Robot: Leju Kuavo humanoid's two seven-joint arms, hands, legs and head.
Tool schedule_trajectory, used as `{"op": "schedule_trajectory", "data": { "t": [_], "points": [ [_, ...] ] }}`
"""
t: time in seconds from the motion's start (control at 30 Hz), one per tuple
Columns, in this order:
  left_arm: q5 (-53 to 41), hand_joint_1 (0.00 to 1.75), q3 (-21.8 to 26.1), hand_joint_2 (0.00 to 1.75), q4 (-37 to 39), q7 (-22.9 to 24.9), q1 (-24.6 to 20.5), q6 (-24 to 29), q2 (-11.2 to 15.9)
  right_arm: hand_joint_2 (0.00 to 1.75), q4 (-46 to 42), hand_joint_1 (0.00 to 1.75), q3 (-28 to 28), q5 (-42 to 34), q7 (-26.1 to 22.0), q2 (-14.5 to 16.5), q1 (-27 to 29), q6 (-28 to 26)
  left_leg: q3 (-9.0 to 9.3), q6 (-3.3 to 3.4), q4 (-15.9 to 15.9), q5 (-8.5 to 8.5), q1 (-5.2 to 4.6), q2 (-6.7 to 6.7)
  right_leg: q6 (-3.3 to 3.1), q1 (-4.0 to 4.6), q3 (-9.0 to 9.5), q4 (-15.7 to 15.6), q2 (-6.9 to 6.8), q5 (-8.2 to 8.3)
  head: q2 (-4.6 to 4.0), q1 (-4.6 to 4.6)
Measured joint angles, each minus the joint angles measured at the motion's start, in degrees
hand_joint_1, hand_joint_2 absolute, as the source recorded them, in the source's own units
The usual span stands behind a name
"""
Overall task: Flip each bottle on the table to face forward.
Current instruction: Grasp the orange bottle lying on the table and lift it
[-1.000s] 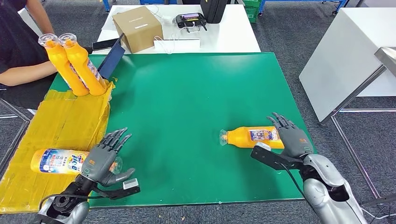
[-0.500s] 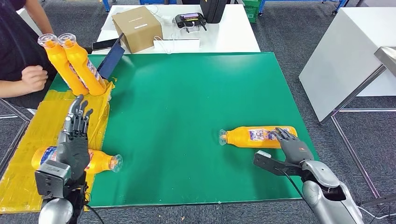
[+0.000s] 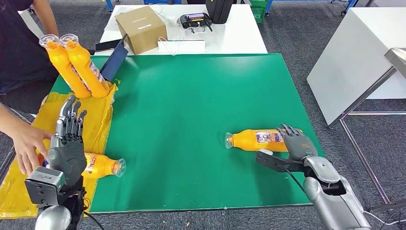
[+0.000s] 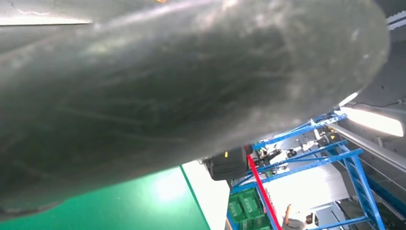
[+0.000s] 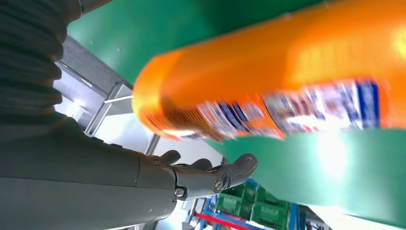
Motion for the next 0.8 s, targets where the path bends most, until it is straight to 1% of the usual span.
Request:
{"op": "schedule_trajectory", "data": {
  "t": [0.2, 0.8],
  "points": [
    [-0.1, 0.0, 0.7, 0.0, -0.3, -0.1, 0.6, 0.0, 0.0, 1.75, 0.1, 0.0, 0.5, 0.2, 0.0, 0.5, -0.6, -0.1, 0.0, 0.0, 0.0, 0.0, 0.0, -0.01, 0.0, 0.0, 0.0, 0.0, -0.02, 0.0, 0.0, 0.01],
    [0.0, 0.0, 1.3, 0.0, -0.3, -0.5, 0.9, -0.3, -0.3, 1.75, 0.6, 0.0, 0.7, 1.0, 0.0, 0.7, -1.2, -0.1, -0.01, 0.0, 0.0, 0.0, 0.0, -0.02, 0.0, 0.0, 0.0, 0.0, -0.02, 0.0, 0.0, 0.02]
  ]
}}
